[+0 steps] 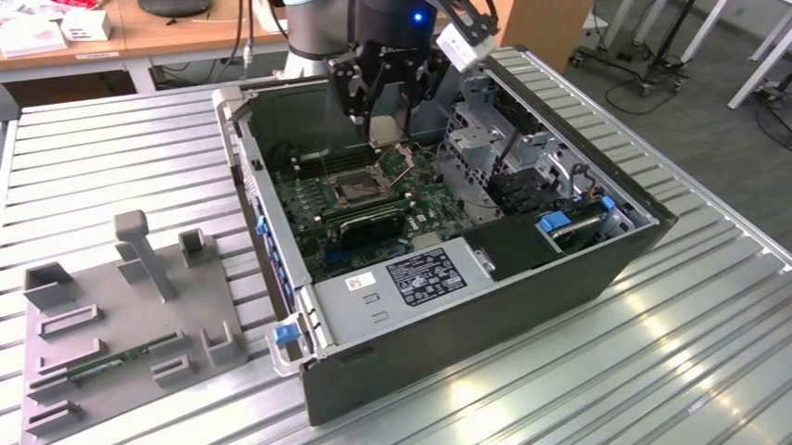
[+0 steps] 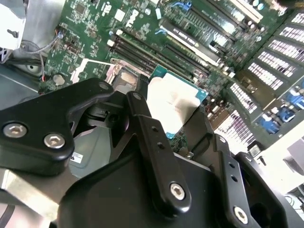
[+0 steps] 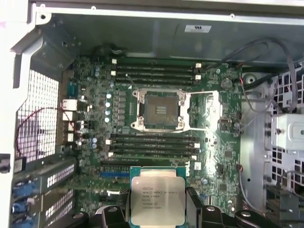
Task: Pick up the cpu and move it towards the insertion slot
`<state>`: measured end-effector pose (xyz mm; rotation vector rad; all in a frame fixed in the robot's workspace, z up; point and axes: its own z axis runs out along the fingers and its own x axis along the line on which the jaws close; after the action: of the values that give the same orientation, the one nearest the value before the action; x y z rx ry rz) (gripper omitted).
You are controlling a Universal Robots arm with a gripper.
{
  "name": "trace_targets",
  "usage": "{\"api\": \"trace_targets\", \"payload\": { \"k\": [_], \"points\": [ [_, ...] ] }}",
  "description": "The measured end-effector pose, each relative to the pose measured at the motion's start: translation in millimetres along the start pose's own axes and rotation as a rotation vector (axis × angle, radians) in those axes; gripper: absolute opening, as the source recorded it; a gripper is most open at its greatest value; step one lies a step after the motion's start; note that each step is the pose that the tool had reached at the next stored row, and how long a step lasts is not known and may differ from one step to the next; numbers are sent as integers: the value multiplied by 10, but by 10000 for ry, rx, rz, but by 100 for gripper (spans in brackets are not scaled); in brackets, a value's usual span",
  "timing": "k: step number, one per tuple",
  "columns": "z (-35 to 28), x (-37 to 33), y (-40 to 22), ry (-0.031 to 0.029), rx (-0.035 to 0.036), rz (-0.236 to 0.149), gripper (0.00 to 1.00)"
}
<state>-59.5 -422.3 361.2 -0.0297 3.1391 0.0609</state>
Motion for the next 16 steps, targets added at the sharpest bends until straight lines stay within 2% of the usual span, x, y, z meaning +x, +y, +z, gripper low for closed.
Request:
{"api": "trace_targets", "payload": {
  "k": [16],
  "points": [
    [102,-7,356,-1,-41,1,55]
  ]
}}
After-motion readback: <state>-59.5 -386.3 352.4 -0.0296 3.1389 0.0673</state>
